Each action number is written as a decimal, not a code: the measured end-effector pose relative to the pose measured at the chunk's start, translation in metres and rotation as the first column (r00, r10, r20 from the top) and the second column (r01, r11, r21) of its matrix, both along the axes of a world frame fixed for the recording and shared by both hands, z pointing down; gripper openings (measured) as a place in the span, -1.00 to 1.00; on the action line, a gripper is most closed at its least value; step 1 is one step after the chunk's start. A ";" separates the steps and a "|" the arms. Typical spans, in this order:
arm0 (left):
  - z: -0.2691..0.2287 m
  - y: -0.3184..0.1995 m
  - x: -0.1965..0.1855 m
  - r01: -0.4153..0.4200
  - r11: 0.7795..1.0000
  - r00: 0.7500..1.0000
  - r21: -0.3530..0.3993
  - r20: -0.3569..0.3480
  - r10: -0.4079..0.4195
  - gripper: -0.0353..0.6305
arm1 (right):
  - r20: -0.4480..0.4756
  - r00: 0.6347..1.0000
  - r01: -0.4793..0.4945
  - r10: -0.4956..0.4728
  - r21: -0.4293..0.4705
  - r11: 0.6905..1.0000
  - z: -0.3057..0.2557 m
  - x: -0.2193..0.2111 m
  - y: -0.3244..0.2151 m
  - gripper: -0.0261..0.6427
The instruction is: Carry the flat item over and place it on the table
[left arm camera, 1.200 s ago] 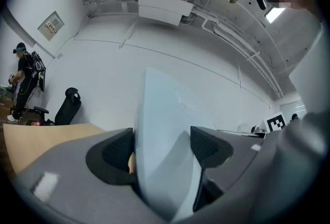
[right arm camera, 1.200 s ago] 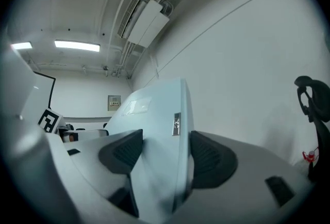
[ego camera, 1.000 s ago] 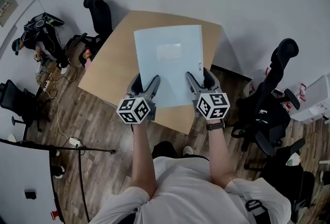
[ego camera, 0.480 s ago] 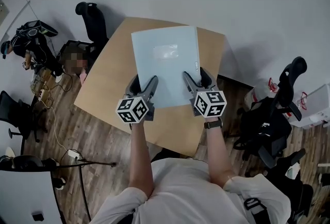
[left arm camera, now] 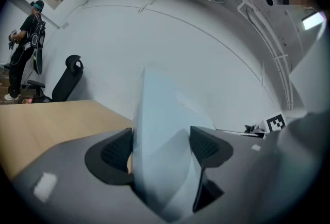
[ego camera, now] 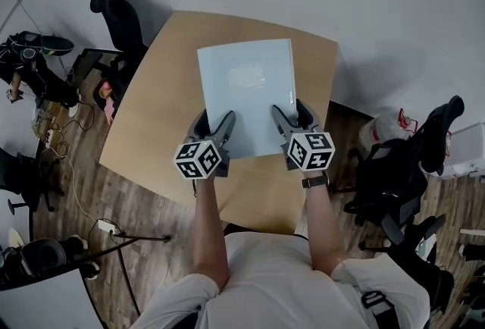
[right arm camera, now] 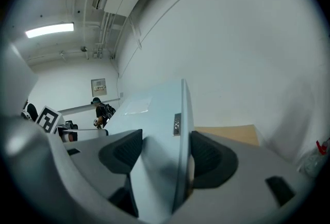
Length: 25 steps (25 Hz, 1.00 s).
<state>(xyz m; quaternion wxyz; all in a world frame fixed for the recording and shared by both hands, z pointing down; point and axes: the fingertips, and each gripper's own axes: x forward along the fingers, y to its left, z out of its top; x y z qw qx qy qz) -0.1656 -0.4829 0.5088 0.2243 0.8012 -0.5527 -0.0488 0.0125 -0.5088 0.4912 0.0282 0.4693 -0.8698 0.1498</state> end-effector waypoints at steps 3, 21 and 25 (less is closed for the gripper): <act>0.023 -0.015 -0.001 -0.008 0.999 1.000 -0.045 -0.011 0.008 0.16 | -0.013 1.000 -0.007 0.007 -0.044 0.999 0.022 -0.001 -0.014 -0.08; 0.141 -0.073 0.009 -0.067 0.961 0.998 -0.267 -0.021 0.063 0.16 | -0.054 0.997 -0.076 0.063 -0.275 0.958 0.144 0.007 -0.066 -0.08; 0.167 -0.079 0.011 -0.078 0.947 0.997 -0.313 -0.029 0.072 0.16 | -0.067 0.995 -0.090 0.072 -0.318 0.944 0.166 0.009 -0.072 -0.08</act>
